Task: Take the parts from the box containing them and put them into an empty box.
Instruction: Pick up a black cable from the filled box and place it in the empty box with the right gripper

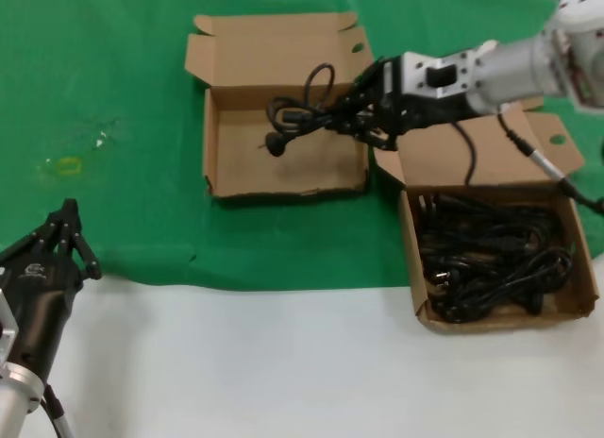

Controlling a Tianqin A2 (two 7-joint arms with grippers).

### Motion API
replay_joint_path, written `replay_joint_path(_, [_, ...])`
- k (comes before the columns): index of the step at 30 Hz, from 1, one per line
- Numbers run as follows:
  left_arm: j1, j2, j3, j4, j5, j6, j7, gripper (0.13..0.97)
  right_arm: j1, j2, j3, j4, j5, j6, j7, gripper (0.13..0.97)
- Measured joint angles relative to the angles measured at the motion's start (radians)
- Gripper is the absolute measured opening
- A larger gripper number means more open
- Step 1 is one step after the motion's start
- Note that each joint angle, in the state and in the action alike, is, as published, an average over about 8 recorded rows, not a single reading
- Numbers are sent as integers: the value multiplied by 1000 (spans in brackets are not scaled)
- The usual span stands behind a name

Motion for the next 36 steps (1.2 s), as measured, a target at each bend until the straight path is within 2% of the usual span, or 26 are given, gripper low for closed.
replay_joint_path(11, [0,0,0,0,0,0,0,144,-57,-73,48,-9,36,154,-90,214])
replay_joint_path(23, [0,0,0,0,0,0,0,144,-100,-118,81,-11,63,276,-125,214])
replay_joint_path(29, [0,0,0,0,0,0,0,144,-124,-128,63,-2,96,307,-131,214])
replay_joint_path(36, [0,0,0,0,0,0,0,144,-145,-131,-3,12,179,321,-141,214])
